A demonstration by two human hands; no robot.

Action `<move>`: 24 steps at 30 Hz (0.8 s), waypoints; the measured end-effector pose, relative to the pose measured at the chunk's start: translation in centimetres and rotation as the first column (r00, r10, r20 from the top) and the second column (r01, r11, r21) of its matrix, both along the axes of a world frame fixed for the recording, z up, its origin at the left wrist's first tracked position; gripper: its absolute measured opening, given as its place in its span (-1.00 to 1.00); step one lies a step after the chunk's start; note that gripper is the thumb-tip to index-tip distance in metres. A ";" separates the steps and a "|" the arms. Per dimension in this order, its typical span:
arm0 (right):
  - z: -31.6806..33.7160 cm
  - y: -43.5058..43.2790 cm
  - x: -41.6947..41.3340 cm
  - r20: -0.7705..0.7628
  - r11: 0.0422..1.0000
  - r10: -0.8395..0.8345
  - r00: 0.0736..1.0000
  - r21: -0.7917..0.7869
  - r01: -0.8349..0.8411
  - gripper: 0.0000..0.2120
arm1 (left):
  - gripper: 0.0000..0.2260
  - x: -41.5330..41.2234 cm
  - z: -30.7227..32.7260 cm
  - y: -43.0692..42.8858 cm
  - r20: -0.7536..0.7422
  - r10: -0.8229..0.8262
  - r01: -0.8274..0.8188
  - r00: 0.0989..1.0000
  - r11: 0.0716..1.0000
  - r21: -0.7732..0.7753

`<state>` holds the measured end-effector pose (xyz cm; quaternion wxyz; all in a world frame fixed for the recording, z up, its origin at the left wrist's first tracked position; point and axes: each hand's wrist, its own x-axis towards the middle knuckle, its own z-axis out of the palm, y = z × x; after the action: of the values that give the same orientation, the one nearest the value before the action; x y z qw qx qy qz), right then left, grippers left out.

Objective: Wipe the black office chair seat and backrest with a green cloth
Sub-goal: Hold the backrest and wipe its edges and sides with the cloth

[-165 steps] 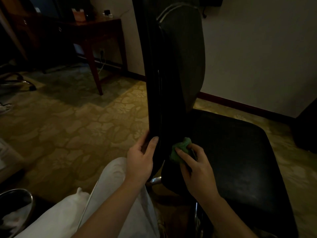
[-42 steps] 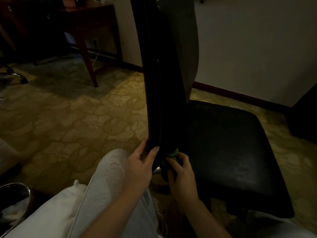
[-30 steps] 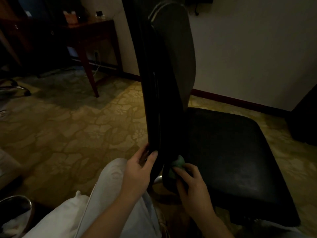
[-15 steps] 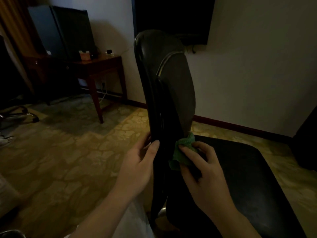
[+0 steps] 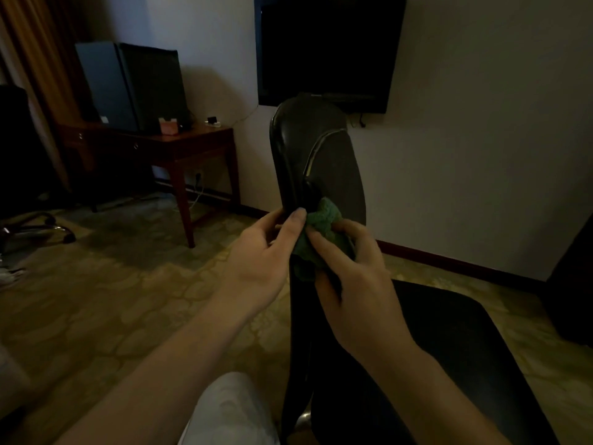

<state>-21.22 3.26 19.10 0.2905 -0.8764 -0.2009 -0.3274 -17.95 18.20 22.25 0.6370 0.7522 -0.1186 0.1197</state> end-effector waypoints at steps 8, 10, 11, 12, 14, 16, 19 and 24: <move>-3.5 -0.6 -0.7 -0.027 0.987 -0.121 0.992 -0.113 0.117 -0.62 | -0.54 0.0 -0.9 -0.1 -0.038 0.045 -0.047 0.998 0.997 -0.062; -3.2 -0.9 -0.9 -0.032 0.990 -0.107 0.994 -0.094 0.103 -0.63 | -0.60 -0.1 -0.9 -0.1 -0.040 0.043 -0.046 0.998 0.995 -0.085; -2.9 -1.0 -0.9 -0.026 0.992 -0.100 0.995 -0.075 0.097 -0.63 | -0.61 -0.1 -0.9 -0.1 -0.035 0.036 -0.038 0.999 0.995 -0.087; -2.5 -1.0 -0.8 -0.015 0.994 -0.096 0.995 -0.054 0.095 -0.62 | -0.62 -0.1 -0.9 -0.1 -0.032 0.026 -0.029 0.999 0.996 -0.085; -1.7 -0.8 -0.6 0.017 0.995 -0.095 0.995 -0.014 0.096 -0.61 | -0.66 -0.1 -1.0 -0.1 -0.032 0.011 -0.014 0.999 0.995 -0.096; -1.2 -0.3 -0.3 0.033 0.995 -0.102 0.994 -0.021 0.103 -0.59 | -0.65 -0.1 -1.1 -0.1 -0.030 -0.006 0.002 1.000 0.993 -0.117; -1.6 0.5 -0.2 0.001 0.984 -0.155 0.988 -0.086 0.155 -0.56 | -0.57 -0.2 -1.5 0.0 -0.015 0.015 -0.016 1.000 0.996 -0.091; -4.4 -0.3 -0.5 -0.013 0.958 -0.229 0.973 -0.180 0.223 -0.55 | -0.51 -0.2 -2.3 -0.3 0.009 0.044 -0.044 0.999 0.997 -0.063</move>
<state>-21.70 2.95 14.68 0.1753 -0.9213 -0.1229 -0.3246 -18.14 17.90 19.99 0.6567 0.7338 -0.1016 0.1413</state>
